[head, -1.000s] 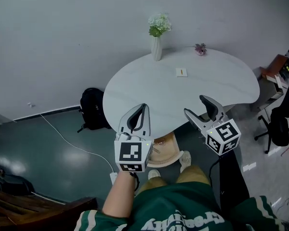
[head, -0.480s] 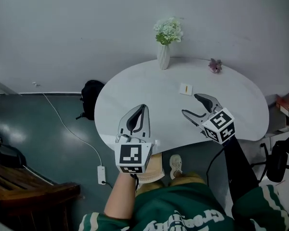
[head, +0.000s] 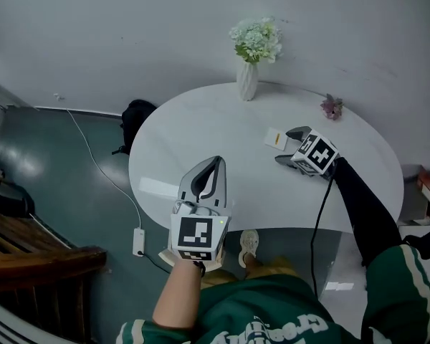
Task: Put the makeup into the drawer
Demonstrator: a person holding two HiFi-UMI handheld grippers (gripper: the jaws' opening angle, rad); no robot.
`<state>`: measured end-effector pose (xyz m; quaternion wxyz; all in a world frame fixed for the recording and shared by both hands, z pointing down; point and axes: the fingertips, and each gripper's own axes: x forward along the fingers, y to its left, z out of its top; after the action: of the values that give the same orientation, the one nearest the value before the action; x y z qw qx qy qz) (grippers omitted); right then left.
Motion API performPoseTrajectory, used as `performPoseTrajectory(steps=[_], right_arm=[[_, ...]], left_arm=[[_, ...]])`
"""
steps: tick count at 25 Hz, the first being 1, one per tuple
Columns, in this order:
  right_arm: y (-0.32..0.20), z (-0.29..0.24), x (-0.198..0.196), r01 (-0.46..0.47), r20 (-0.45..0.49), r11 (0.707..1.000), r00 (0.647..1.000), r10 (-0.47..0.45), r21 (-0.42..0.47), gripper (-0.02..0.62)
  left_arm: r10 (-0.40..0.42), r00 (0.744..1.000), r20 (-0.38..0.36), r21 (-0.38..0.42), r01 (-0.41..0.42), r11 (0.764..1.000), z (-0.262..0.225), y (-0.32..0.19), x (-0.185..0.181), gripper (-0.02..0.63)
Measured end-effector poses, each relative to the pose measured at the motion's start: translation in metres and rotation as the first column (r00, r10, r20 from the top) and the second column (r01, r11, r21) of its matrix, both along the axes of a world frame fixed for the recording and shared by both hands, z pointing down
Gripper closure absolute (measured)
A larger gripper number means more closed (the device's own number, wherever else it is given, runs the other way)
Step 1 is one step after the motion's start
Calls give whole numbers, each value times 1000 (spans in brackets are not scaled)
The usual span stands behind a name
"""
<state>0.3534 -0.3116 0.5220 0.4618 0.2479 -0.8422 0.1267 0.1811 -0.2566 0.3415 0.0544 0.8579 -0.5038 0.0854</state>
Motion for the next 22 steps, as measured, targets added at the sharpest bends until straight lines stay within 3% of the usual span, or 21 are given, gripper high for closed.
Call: performPoseTrajectory(steps=[10,14,21,22], right_arm=[[-38,80,21,67,-164,972,981,-106,-227,179],[-42,92,19,79,-183,957,974,-134,-281,135],[-45,93,20,119,-254,964,950,-180,-239,226],[-43,92,20,119,-257,964,949,-181,-238,274]], left_arm=[[-31,999,16,-42,32,999,13,-8,4,606],[-24,999,31,-69,26,997,21,-6,2,606],[-26,999,34,-76,29,997,26,-8,3,606],[-24,999,34,-76,26,997,27,-8,4,606]])
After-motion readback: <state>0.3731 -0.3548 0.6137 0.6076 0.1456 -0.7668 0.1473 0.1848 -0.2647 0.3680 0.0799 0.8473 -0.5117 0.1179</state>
